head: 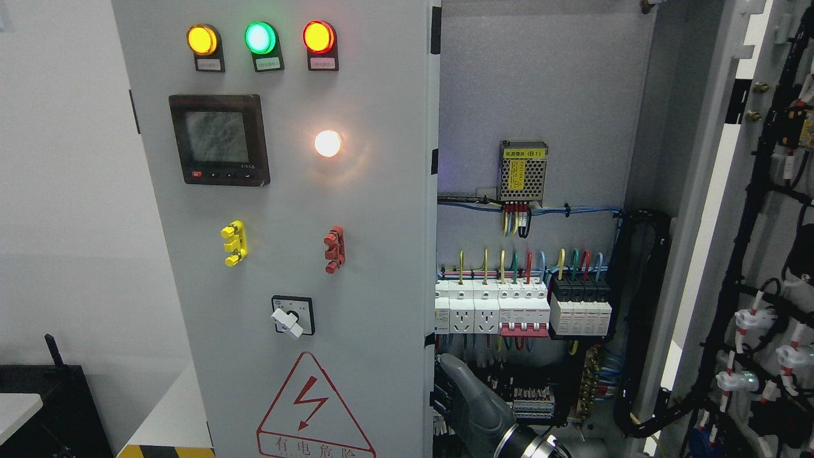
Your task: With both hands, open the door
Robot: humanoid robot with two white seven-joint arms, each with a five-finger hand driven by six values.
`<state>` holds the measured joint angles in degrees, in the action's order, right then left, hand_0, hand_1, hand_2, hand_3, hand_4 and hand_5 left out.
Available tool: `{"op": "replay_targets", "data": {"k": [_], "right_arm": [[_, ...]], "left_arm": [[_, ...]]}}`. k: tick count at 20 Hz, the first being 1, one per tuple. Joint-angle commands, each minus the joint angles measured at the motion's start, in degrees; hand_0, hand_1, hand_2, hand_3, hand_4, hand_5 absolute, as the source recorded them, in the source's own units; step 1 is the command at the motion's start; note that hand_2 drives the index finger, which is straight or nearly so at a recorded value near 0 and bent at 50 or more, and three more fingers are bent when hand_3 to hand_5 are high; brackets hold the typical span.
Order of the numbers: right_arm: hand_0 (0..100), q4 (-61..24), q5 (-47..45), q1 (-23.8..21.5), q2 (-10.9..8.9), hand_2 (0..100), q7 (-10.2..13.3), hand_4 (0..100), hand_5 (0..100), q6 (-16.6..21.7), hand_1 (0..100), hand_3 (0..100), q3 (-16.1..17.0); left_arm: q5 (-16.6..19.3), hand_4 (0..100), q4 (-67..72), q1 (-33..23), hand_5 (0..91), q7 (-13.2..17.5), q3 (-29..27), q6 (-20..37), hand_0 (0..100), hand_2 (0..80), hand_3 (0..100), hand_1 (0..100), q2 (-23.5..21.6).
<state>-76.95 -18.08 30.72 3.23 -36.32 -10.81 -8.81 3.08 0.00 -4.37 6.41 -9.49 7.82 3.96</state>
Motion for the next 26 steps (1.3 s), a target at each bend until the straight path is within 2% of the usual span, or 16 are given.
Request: {"op": "replay_targets", "data": {"k": [1, 11, 26], "right_arm": [[38, -1.2, -0.3, -0.6, -0.50, 0, -1.0, 0, 0, 0.0, 0, 0, -0.3], [38, -2.1, -0.3, -1.0, -0.77, 0, -3.4, 0, 0, 0.0, 0, 0, -0.5], [38, -5.6, -0.4, -2.5, -1.29, 0, -3.5, 0, 0, 0.0, 0, 0, -1.9]], "left_arm": [[0.0, 0, -1.4, 0.0, 0.0, 0.0, 0.0, 0.0, 0, 0.0, 0, 0, 0.0], [0.0, 0, -1.4, 0.0, 0.0, 0.0, 0.0, 0.0, 0, 0.0, 0, 0, 0.0], [0.0, 0, -1.5, 0.0, 0.0, 0.0, 0.0, 0.0, 0, 0.0, 0, 0, 0.0]]}}
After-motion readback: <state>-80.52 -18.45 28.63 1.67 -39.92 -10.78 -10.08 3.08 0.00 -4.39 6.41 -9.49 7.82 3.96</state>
